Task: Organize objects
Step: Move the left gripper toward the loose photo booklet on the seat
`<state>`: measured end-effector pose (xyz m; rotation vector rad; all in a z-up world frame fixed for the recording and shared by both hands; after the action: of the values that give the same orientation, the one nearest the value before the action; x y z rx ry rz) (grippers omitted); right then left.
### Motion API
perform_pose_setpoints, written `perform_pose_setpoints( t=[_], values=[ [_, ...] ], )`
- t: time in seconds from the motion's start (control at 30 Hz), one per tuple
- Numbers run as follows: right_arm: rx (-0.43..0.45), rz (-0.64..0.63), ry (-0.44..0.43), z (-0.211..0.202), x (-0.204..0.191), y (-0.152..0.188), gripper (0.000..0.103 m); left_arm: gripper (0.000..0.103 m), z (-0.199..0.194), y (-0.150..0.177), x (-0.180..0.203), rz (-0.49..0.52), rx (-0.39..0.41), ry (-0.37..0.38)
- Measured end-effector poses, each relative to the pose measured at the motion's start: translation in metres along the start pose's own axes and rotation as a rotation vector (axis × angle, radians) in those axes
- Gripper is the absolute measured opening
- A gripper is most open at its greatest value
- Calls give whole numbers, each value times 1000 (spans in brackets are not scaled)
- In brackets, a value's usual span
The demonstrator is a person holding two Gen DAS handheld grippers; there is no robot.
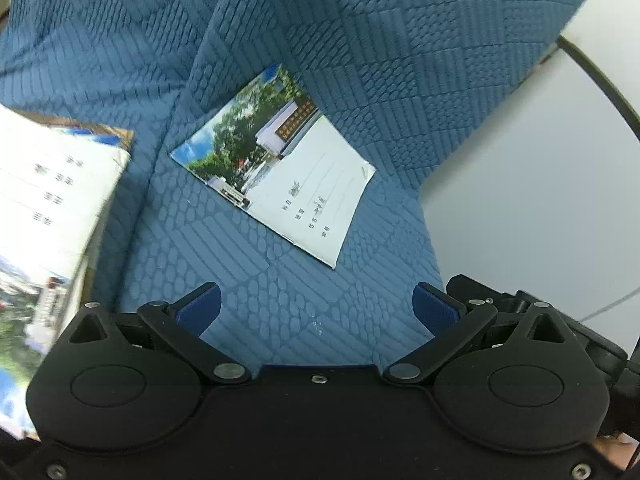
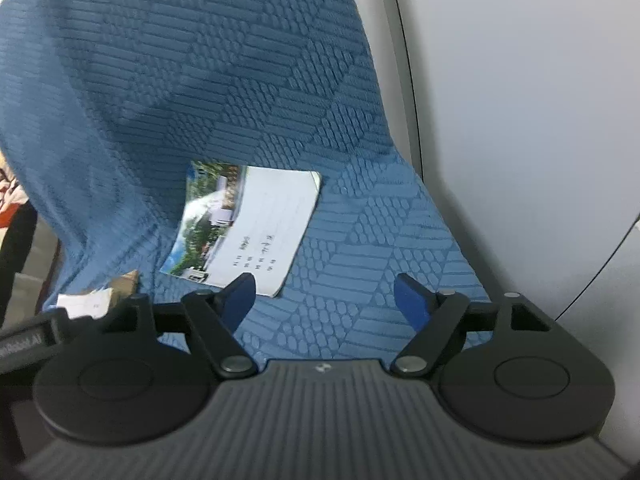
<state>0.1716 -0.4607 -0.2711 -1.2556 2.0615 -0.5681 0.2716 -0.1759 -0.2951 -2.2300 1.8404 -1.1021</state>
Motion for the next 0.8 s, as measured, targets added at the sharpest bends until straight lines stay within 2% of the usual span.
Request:
perform_pose_setpoints(
  t=[0.1, 0.33, 0.4, 0.47, 0.57, 0.8],
  values=[
    [-11, 20, -8, 12, 4, -4, 74, 101, 15, -1, -3, -35, -13, 19],
    [-50, 69, -2, 44, 10, -11, 74, 93, 50, -3, -6, -103, -34, 46],
    [-62, 84, -6, 52, 11, -13, 74, 89, 60, -4, -9, -129, -42, 56],
    [-71, 102, -9, 59, 13, -16, 74, 78, 70, -5, -12, -158, -59, 81],
    [-91, 141, -18, 73, 18, -20, 74, 69, 82, -6, -19, -205, -79, 106],
    [-123, 232, -56, 98, 23, -30, 74, 67, 101, -16, -26, -371, -113, 203]
  ],
)
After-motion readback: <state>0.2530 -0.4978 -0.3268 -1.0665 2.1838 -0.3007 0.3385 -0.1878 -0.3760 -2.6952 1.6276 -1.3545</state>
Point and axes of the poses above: each gripper's, at about its wrist camera, not at the fingertips, and z roughly the way its jaws point, x to its right, y to its underside, the point moved 1 cm from there along z, roughly the way its jaws point, and after that the axes turned 1 degree about x, right-handed, at the moved point
